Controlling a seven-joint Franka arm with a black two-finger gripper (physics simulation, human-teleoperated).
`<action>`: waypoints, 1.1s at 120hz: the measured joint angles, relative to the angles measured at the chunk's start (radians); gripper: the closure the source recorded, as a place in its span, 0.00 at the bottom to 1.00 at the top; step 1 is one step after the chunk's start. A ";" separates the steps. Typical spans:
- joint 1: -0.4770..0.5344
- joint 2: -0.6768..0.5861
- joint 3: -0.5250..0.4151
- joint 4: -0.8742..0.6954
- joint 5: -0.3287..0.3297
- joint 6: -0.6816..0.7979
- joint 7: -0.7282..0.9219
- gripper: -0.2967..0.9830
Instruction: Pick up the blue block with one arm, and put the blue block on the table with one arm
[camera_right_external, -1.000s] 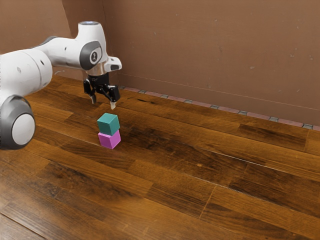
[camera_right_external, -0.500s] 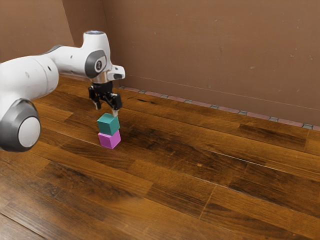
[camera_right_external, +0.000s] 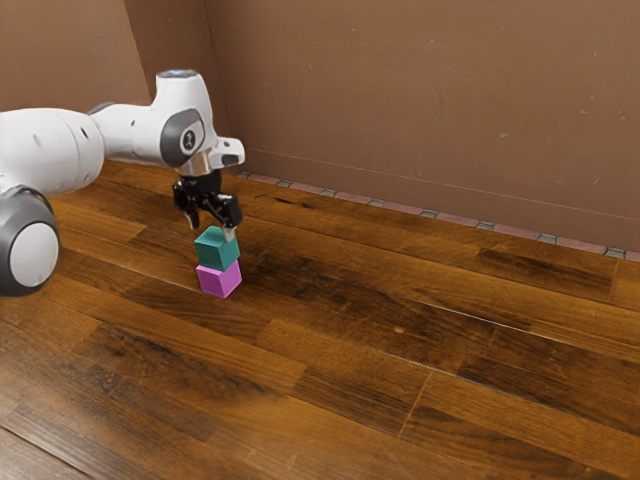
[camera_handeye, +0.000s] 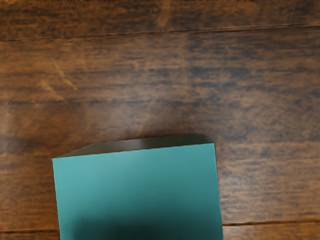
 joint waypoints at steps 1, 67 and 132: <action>0.000 0.001 0.000 0.000 0.000 0.001 0.000 0.23; 0.001 0.071 0.005 0.013 0.012 0.025 -0.018 0.23; 0.004 0.071 0.006 0.017 0.017 0.028 -0.023 0.47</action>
